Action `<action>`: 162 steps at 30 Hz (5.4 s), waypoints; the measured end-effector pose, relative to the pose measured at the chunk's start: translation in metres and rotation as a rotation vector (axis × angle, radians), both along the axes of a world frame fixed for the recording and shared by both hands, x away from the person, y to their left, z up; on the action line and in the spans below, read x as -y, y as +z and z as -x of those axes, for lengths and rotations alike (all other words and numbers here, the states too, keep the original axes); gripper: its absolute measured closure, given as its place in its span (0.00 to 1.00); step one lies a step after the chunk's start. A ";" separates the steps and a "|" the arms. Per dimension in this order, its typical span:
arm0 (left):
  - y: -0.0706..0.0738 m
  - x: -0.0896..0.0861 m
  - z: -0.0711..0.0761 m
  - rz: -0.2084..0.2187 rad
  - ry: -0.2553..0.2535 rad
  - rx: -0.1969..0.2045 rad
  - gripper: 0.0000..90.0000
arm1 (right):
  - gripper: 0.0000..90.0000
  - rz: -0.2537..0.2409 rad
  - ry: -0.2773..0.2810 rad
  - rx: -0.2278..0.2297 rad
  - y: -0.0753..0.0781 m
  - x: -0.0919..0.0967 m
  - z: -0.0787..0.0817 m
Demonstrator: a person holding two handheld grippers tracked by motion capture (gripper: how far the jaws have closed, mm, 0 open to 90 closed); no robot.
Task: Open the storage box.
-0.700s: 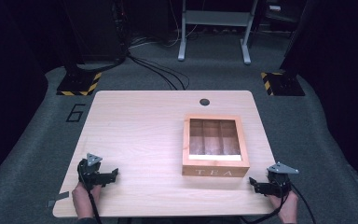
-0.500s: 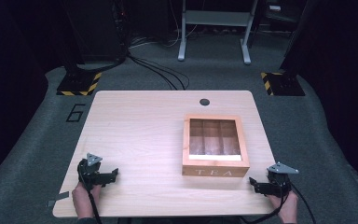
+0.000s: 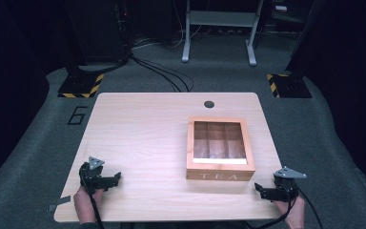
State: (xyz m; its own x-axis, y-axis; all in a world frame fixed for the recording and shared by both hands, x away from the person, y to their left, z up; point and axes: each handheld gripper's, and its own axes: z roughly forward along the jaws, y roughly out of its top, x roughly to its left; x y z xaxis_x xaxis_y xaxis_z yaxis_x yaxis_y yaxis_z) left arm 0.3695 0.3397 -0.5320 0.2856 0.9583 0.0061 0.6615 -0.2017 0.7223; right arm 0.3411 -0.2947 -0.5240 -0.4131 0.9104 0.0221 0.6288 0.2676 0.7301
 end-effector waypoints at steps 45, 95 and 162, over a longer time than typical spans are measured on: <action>0.000 0.000 0.000 0.000 0.000 0.000 0.01 | 0.48 -0.005 0.136 0.090 0.053 -0.048 -0.003; 0.000 0.000 0.000 0.000 0.000 0.000 0.01 | 0.44 0.024 0.097 0.229 0.080 -0.060 -0.006; 0.000 0.000 0.000 0.002 0.000 0.000 0.01 | 0.67 0.012 0.049 0.398 0.166 -0.055 -0.067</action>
State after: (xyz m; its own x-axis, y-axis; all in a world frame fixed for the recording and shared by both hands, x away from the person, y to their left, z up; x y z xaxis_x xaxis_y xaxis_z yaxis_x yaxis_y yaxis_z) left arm 0.3693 0.3396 -0.5321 0.2859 0.9583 0.0046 0.6611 -0.2007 0.7229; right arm 0.4077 -0.2393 -0.3579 -0.4305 0.8885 -0.1586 0.2837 0.3000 0.9108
